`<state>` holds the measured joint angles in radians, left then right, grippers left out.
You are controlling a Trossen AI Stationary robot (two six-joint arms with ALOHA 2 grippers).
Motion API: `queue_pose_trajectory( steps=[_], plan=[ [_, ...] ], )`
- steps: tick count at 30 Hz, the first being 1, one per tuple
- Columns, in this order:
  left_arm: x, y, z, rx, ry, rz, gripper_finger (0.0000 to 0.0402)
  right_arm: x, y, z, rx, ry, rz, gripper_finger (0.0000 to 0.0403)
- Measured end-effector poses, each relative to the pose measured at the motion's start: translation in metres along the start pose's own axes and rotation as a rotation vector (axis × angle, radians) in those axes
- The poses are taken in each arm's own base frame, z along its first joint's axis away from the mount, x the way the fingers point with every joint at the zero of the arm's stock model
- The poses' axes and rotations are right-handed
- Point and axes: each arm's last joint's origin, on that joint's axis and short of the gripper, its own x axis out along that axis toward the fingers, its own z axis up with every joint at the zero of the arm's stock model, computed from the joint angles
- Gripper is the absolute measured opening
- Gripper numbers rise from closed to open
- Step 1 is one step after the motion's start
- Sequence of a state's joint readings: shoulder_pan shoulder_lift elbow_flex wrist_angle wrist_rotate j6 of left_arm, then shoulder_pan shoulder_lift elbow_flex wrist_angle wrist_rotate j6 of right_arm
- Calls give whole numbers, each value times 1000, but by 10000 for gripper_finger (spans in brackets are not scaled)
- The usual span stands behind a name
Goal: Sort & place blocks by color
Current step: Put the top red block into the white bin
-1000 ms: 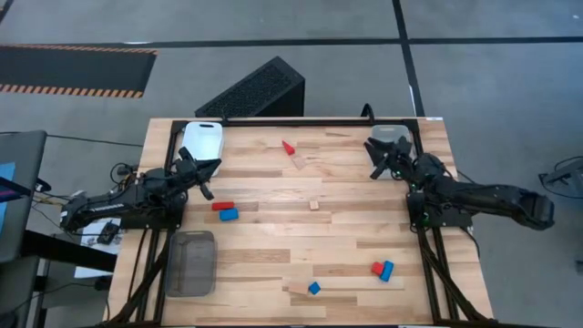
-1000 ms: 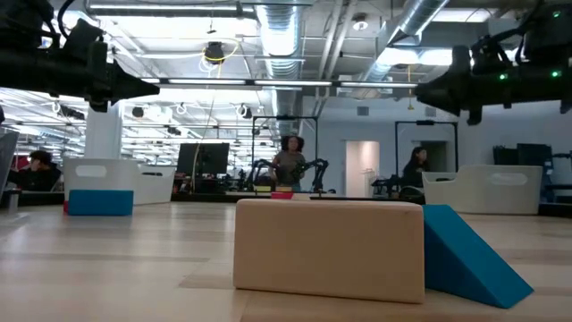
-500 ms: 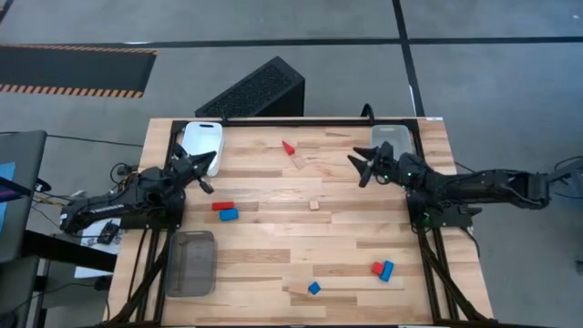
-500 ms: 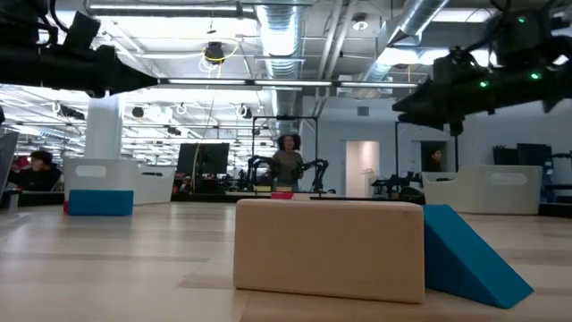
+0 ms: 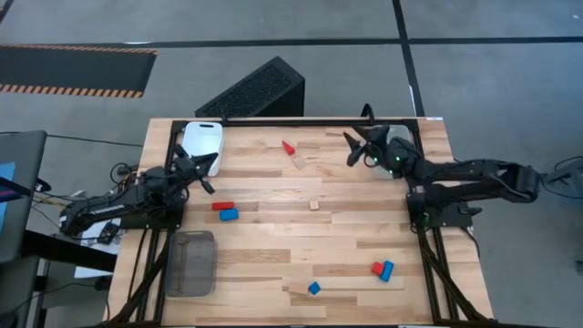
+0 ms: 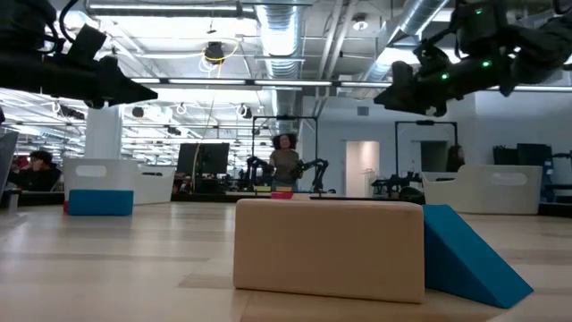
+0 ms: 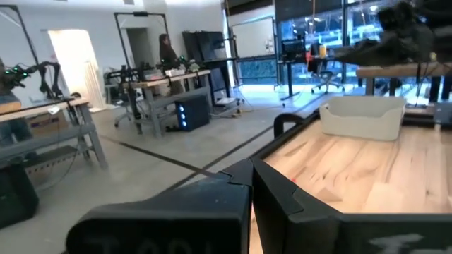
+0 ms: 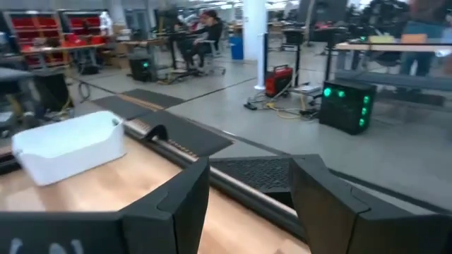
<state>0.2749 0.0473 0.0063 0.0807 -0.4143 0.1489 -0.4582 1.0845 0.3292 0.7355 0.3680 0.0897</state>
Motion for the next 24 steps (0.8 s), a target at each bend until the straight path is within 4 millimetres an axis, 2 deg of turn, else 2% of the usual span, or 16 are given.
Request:
queue_pose_trajectory(
  steps=[2,5,8,11,14,16,20,24],
  plan=[
    [1,-1,-1,26,9,-7,0,8,-4,-1,0,15,-29,219],
    [2,3,2,50,-4,88,0,22,-11,-7,-4,58,-59,218],
    [3,7,8,86,-51,151,0,38,-14,-12,5,110,15,218],
    [3,6,4,33,-31,83,0,49,-7,-19,20,160,146,219],
    [4,2,-5,12,49,-17,0,55,7,-30,15,216,242,219],
    [5,1,-4,-47,38,-51,0,56,19,-38,18,250,275,219],
    [5,2,3,-141,-22,-27,0,62,49,-45,135,282,304,219],
    [5,0,4,-218,-38,-104,0,68,79,-48,114,327,365,219]
  ],
)
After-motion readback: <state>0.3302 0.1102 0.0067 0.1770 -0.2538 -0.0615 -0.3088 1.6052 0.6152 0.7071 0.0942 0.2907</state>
